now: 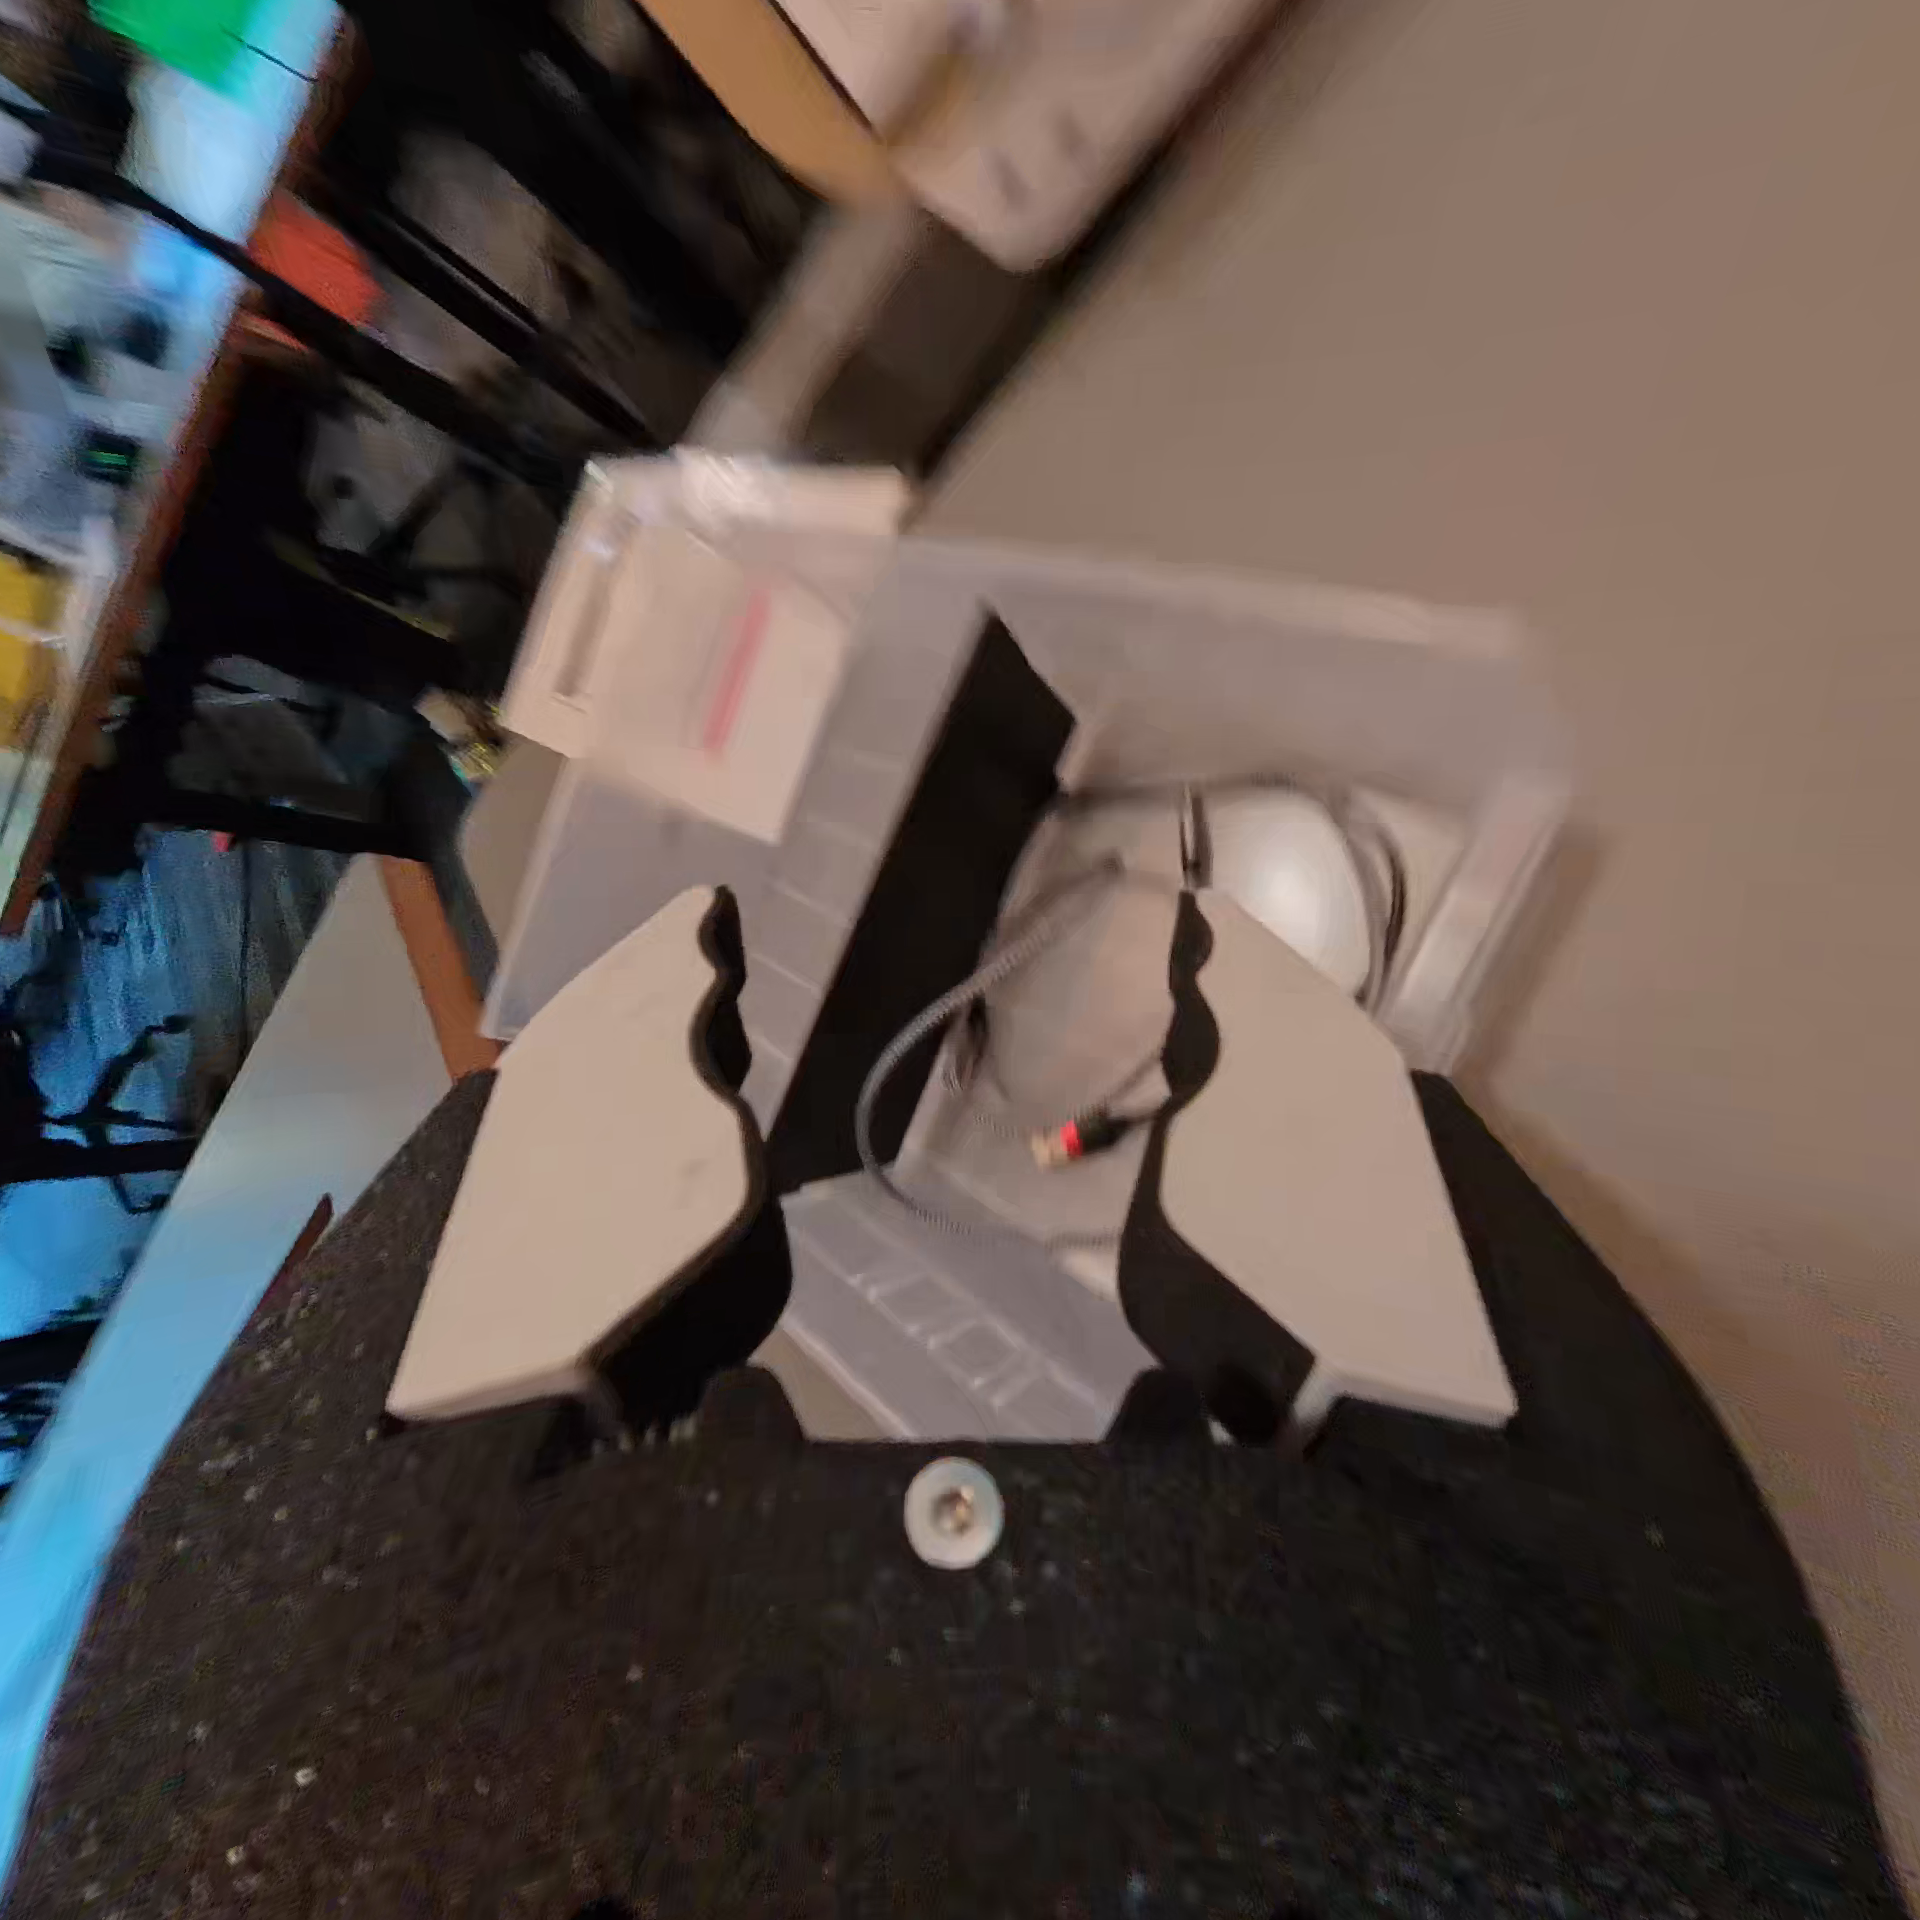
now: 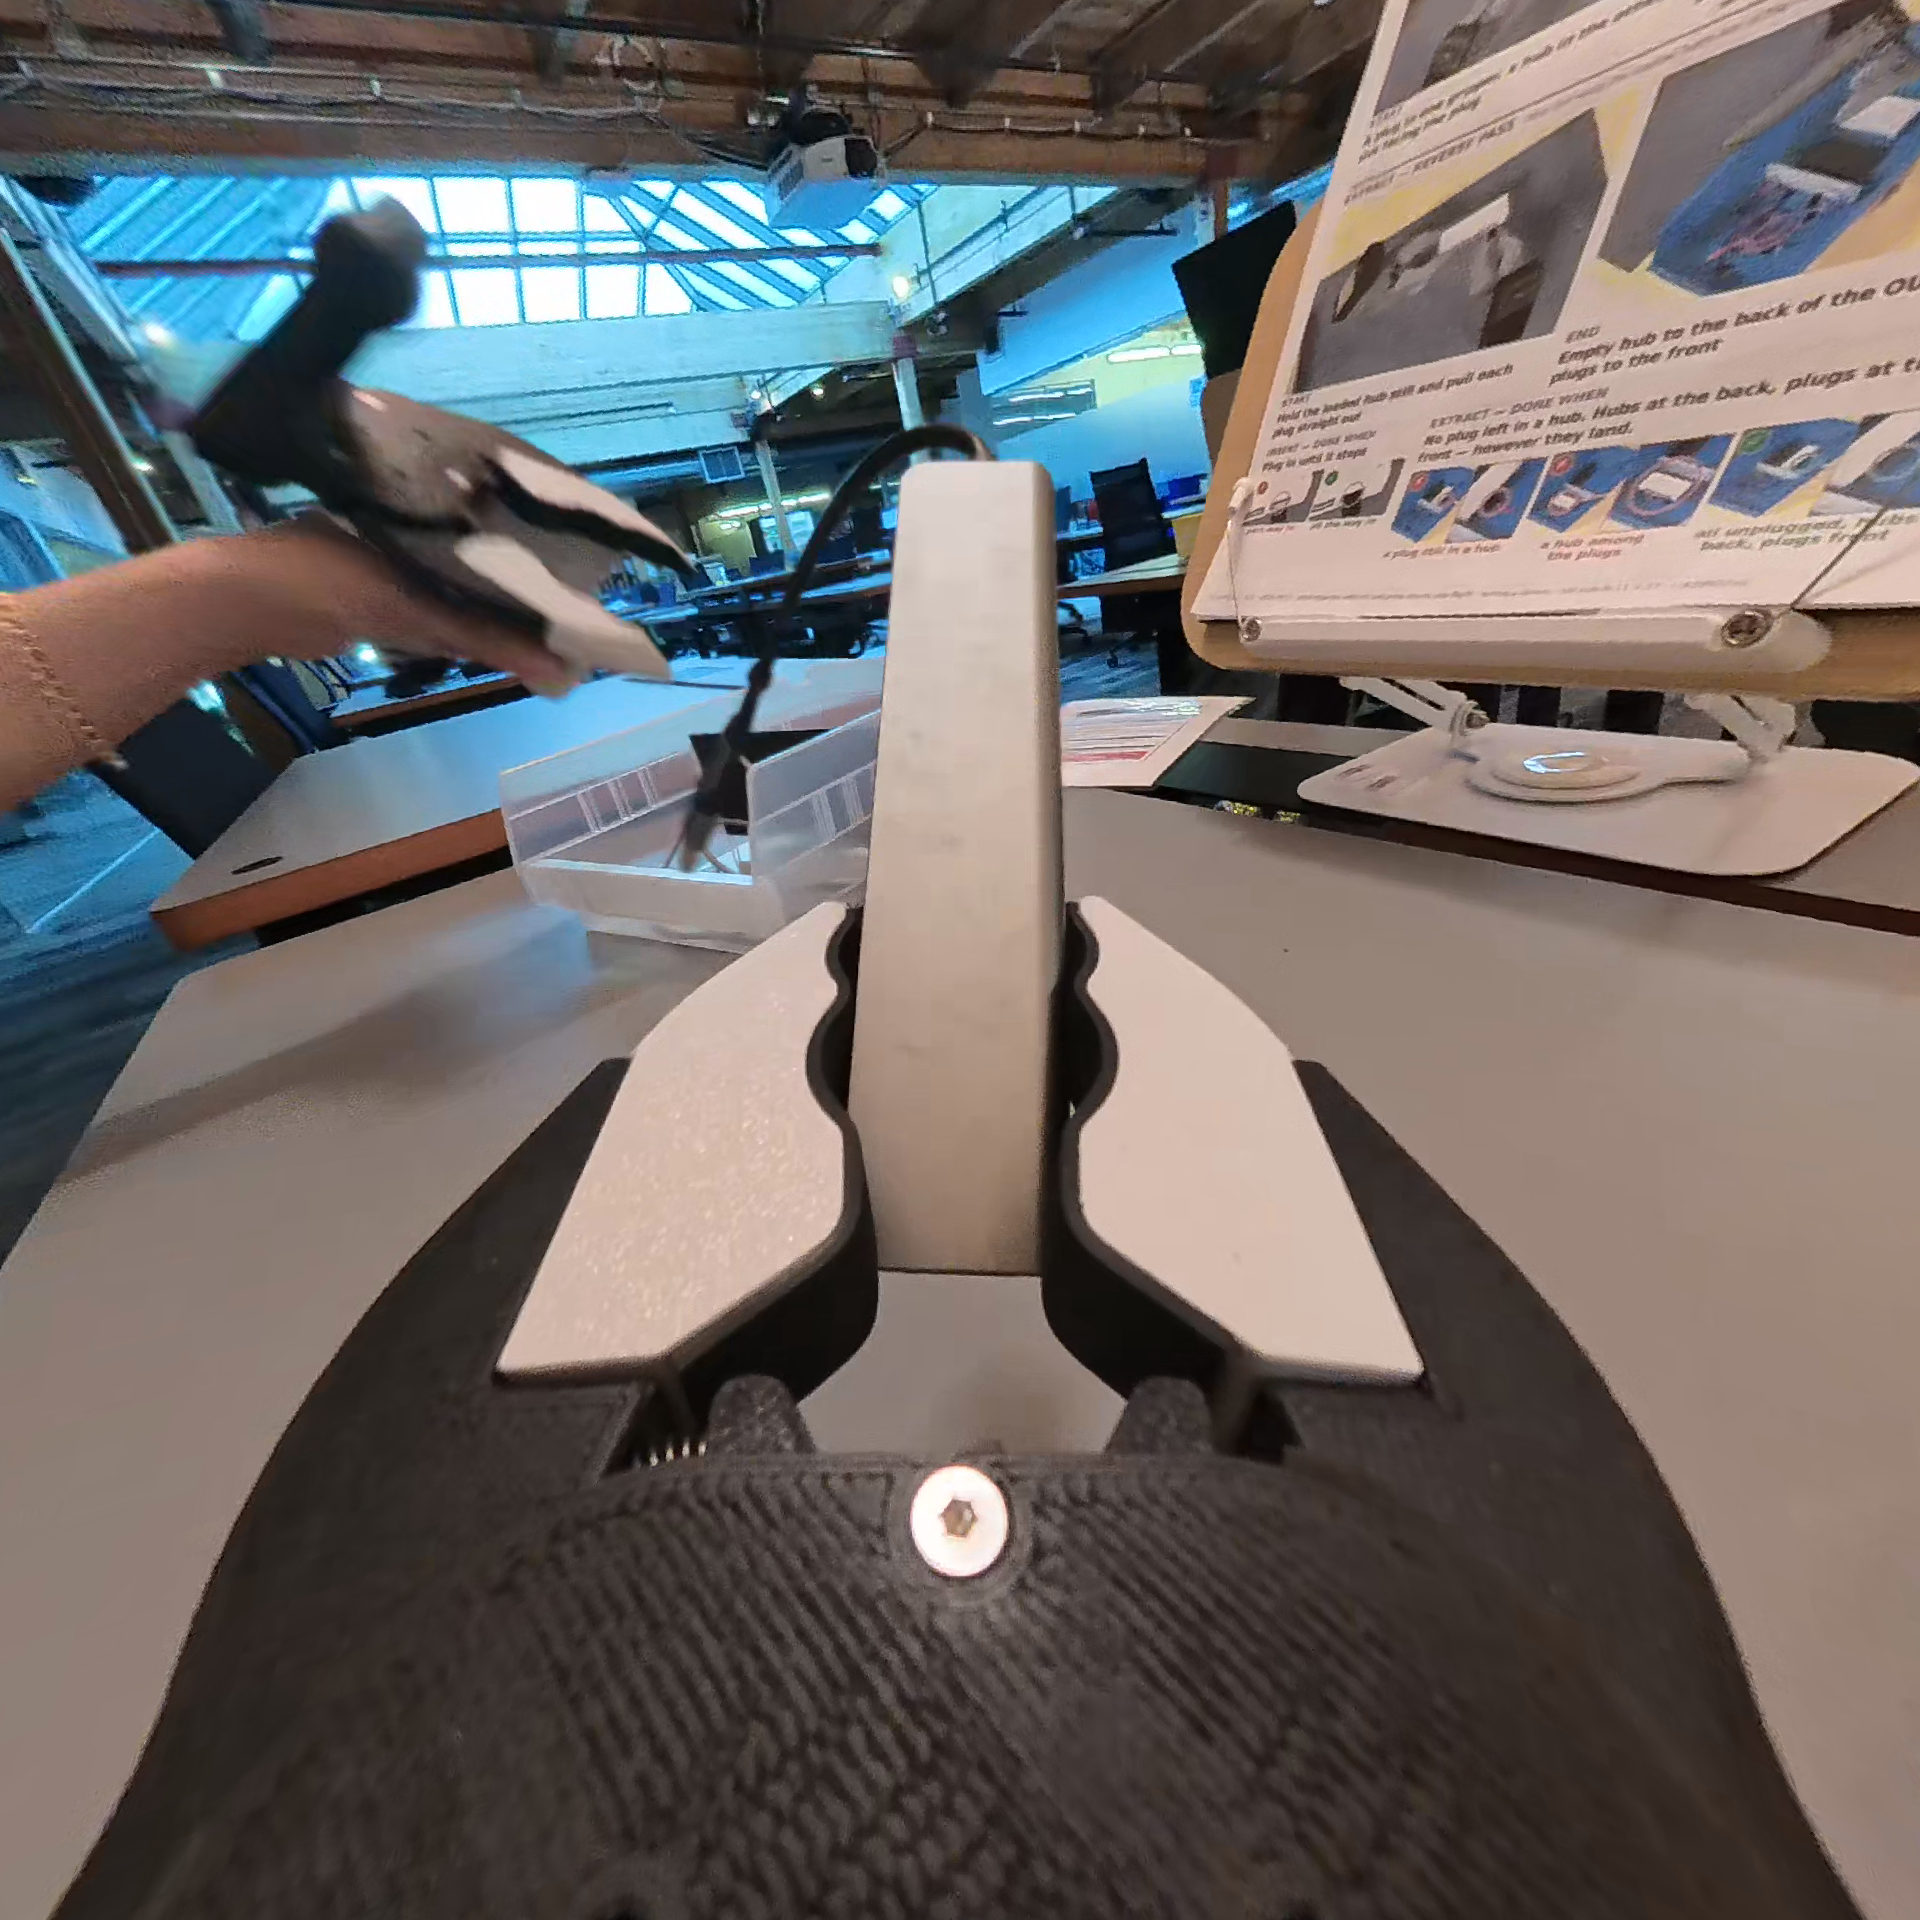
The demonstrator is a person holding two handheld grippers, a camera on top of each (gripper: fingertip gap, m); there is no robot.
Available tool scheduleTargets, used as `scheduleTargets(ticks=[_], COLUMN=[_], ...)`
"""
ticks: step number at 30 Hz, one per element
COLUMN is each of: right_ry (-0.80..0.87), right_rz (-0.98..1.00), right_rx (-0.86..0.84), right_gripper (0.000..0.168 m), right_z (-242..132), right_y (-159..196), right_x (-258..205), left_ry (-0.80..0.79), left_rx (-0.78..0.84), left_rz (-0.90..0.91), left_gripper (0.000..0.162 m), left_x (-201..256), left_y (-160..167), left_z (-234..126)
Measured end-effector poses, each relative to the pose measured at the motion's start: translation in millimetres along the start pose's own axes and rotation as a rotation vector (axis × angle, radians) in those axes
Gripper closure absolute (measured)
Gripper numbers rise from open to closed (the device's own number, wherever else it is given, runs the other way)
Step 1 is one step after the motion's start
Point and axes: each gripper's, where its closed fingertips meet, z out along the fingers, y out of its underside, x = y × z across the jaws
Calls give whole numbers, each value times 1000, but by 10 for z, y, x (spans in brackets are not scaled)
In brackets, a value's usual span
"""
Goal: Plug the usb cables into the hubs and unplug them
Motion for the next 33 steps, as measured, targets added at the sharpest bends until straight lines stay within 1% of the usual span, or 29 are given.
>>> scheduleTargets(ticks=[2,5,7,9,10,11,12,13,15,18,19,21,23,25,27,29,33], right_ry=[10,-14,-16,-30,-28,-31,-39,-42,-46,-50,-53,-58,-60,-61,-61,-65,-67], right_rz=[-11,-23,-26,-23,-24,-26,-27,-31,-41,-45,-41,-29,-15,-3,3,6,-6], right_rx=[7,-7,-9,-10,-9,-10,-14,-18,-25,-30,-30,-27,-21,-17,-15,-19,-27], right_gripper=[132,132,132,132,132,132,132,132,132,132,132,132,132,132,132,132,132], right_z=[0,20,23,23,23,24,28,31,40,45,46,44,38,35,33,37,45], right_y=[-8,11,13,14,12,14,20,25,34,41,42,37,28,23,21,26,36], right_x=[5,-35,-38,-52,-51,-56,-67,-74,-88,-97,-97,-91,-78,-68,-60,-62,-77], left_ry=[81,121,168,227,231,252,282,295,372,419,436,433,439,409,328,205,-61], left_rx=[-172,-300,-373,-467,-517,-544,-553,-560,-590,-567,-543,-431,-281,-129,10,148,404], left_rz=[171,352,364,321,301,264,209,144,57,80,68,28,-32,-74,-91,-93,-53], left_gripper=[80,78,78,78,75,100,107,110,159,159,159,159,159,159,159,159,159], left_x=[172,308,377,440,434,448,473,484,578,646,664,611,505,305,19,-322,-931], left_y=[332,576,689,844,930,980,986,979,985,965,912,676,339,-19,-370,-738,-1486], left_z=[263,551,713,858,925,970,995,1015,990,905,854,720,488,179,-191,-632,-1702])
